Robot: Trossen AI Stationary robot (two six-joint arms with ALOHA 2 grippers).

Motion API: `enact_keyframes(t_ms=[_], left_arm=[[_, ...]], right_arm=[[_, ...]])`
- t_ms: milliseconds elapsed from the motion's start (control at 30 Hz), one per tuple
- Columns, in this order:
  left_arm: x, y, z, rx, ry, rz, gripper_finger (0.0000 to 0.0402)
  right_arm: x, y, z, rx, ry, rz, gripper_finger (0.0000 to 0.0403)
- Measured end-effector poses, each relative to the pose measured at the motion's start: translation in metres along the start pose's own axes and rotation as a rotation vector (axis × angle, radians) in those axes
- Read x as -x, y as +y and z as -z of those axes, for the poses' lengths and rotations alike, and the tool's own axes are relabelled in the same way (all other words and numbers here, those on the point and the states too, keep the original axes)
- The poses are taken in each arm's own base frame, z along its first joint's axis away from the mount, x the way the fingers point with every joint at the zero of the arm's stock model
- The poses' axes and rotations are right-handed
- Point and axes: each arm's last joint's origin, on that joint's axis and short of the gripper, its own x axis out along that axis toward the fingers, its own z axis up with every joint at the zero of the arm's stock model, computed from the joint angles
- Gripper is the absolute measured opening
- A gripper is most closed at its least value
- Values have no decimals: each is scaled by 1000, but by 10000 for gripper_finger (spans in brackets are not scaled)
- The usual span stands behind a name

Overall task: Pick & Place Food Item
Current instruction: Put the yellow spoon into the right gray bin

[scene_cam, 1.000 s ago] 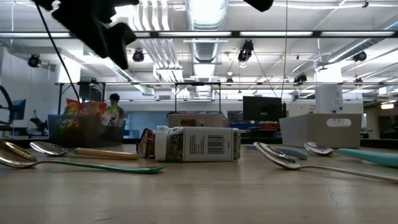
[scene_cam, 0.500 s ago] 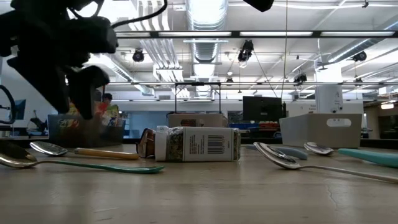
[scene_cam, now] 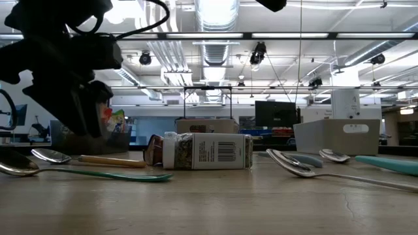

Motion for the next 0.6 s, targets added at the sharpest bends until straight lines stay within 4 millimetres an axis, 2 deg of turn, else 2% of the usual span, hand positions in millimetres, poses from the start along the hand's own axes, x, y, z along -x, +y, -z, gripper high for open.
enact_keyframes(t_ms=[200, 367, 600], left_arm=[[-6, 3, 11, -29, 39, 5, 218], [-10, 4, 12, -39, 28, 4, 218], [-31, 2, 14, -75, 107, -6, 218]], right_arm=[[0, 0, 0, -1, -2, 0, 302], [0, 0, 0, 8, -5, 2, 302], [0, 0, -1, 16, -16, 14, 302]])
